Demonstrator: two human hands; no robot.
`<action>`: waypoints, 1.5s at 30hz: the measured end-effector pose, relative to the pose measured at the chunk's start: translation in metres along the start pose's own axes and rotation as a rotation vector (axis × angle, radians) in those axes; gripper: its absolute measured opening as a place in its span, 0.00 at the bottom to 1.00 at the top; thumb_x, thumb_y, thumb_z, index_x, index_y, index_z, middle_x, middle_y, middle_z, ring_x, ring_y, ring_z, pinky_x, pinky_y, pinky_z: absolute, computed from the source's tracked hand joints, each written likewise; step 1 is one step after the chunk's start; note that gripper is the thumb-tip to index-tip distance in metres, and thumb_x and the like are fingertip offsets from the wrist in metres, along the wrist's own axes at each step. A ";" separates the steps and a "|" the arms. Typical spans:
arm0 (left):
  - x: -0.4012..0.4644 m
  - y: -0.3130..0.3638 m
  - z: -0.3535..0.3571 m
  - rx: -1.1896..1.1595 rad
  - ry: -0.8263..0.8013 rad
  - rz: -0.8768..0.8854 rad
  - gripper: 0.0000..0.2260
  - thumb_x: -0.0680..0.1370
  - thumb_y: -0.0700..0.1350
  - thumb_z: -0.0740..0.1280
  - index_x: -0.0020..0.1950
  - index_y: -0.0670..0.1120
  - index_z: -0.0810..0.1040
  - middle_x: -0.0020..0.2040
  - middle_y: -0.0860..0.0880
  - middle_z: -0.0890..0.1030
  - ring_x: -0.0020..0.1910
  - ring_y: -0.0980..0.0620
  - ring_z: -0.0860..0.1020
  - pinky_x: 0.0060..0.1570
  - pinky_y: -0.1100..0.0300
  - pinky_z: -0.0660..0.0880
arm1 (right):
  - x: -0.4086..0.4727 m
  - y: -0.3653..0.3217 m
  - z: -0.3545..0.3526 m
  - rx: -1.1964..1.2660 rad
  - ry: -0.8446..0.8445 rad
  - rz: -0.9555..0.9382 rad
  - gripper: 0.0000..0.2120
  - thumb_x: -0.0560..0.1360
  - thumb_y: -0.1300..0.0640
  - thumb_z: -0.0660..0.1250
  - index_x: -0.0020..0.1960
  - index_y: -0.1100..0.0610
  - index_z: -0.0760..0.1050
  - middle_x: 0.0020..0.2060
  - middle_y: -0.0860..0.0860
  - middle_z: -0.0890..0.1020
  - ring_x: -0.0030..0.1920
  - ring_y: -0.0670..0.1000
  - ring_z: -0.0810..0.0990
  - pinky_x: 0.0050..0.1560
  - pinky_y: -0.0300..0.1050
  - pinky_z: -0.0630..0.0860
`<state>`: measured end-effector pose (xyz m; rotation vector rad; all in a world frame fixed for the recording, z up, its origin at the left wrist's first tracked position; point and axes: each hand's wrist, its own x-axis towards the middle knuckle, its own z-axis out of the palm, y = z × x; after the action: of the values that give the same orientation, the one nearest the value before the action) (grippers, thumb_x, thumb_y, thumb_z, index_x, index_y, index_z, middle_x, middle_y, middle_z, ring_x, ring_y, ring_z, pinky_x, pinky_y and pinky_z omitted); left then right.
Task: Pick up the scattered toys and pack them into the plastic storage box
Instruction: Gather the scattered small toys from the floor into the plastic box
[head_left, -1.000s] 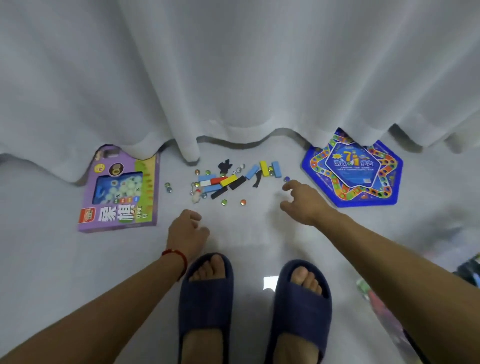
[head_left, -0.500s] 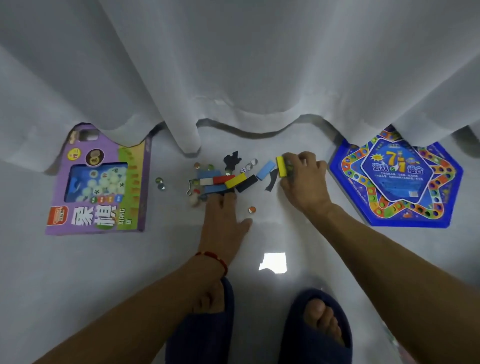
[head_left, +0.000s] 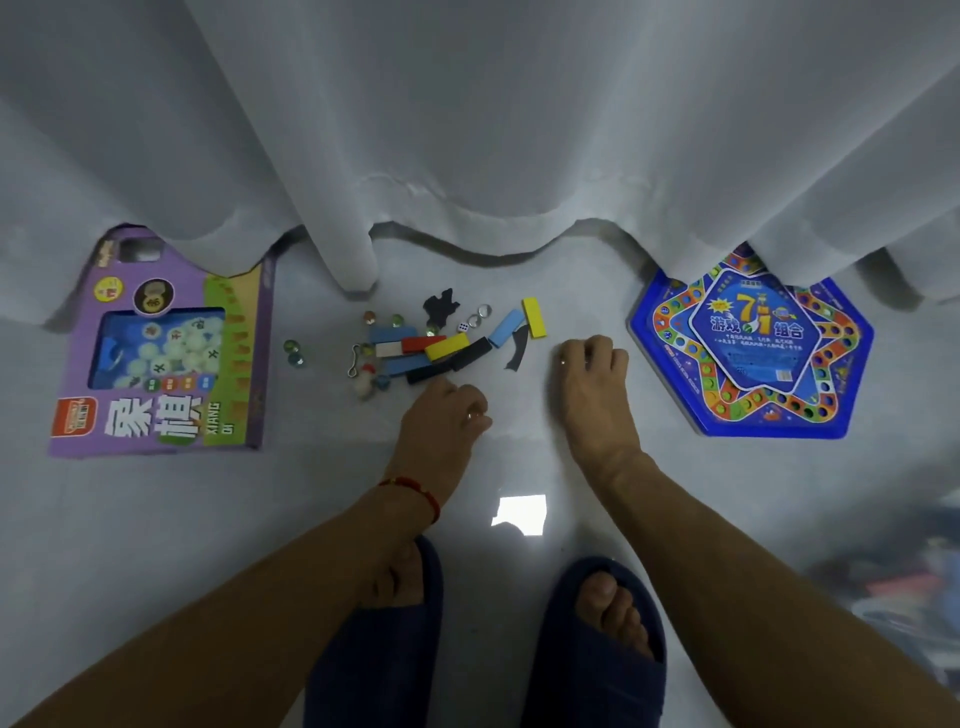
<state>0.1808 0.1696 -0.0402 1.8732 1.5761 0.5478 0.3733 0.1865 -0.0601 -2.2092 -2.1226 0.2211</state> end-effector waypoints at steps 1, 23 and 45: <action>-0.007 0.004 -0.001 -0.100 0.002 -0.105 0.03 0.76 0.41 0.70 0.46 0.42 0.80 0.40 0.49 0.76 0.39 0.53 0.74 0.44 0.69 0.70 | -0.007 0.000 0.000 0.011 -0.010 0.002 0.23 0.73 0.66 0.73 0.65 0.61 0.71 0.59 0.60 0.72 0.56 0.57 0.71 0.54 0.48 0.77; -0.051 0.022 -0.026 -1.763 -0.242 -0.991 0.14 0.77 0.46 0.58 0.39 0.42 0.80 0.37 0.44 0.80 0.37 0.48 0.82 0.42 0.56 0.81 | -0.081 -0.110 -0.087 0.559 -0.340 -0.201 0.15 0.78 0.60 0.62 0.63 0.53 0.76 0.58 0.49 0.77 0.56 0.49 0.75 0.58 0.41 0.73; 0.003 0.010 -0.026 -1.698 -0.109 -1.019 0.14 0.80 0.50 0.61 0.42 0.42 0.77 0.40 0.43 0.79 0.38 0.47 0.76 0.39 0.58 0.75 | 0.023 -0.018 -0.005 0.175 -0.034 0.012 0.15 0.81 0.59 0.63 0.66 0.59 0.69 0.57 0.59 0.71 0.53 0.55 0.72 0.50 0.45 0.73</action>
<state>0.1713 0.1765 -0.0145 -0.1758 1.0078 0.8059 0.3569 0.2102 -0.0542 -2.1339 -2.0215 0.4300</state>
